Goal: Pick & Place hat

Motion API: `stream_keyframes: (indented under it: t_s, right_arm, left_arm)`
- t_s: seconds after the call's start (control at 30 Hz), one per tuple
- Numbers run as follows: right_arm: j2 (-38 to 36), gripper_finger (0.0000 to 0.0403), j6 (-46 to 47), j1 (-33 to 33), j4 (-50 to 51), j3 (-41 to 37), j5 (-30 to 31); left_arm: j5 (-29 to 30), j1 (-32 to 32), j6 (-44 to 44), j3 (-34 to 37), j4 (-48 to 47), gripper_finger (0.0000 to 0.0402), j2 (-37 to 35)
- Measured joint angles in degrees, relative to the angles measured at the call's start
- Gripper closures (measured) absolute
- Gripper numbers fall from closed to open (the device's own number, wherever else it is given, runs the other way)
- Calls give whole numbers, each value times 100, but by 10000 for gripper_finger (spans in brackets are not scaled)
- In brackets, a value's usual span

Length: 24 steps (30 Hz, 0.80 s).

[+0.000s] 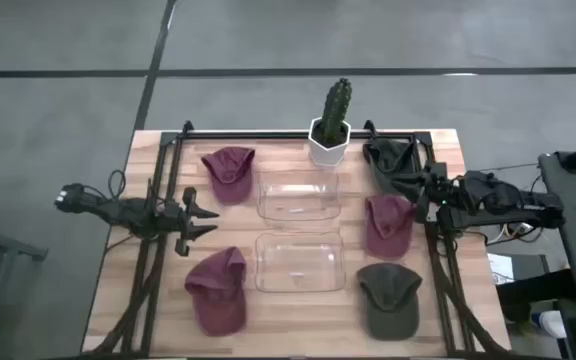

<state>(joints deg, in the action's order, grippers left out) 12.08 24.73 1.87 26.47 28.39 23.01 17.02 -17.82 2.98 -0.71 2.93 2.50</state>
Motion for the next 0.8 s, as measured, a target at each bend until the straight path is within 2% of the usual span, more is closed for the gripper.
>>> stream_keyframes:
  t_s: [0.13,0.23,0.5,0.63,0.8]
  right_arm:
    - [353,335,412,-2,1049,590,554]
    - [563,333,475,-4,1350,714,590]
    - [553,322,526,-15,421,-115,580]
    - [563,322,1820,-20,1161,-127,1012]
    - [634,331,3419,-20,2543,180,1168]
  left_arm:
    - [0,2,-1,0,0,262,0]
    - [0,2,-2,0,-1,262,0]
    - [1,1,0,0,-1,262,2]
    - [2,2,0,0,-1,262,2]
    - [0,0,0,0,-1,262,2]
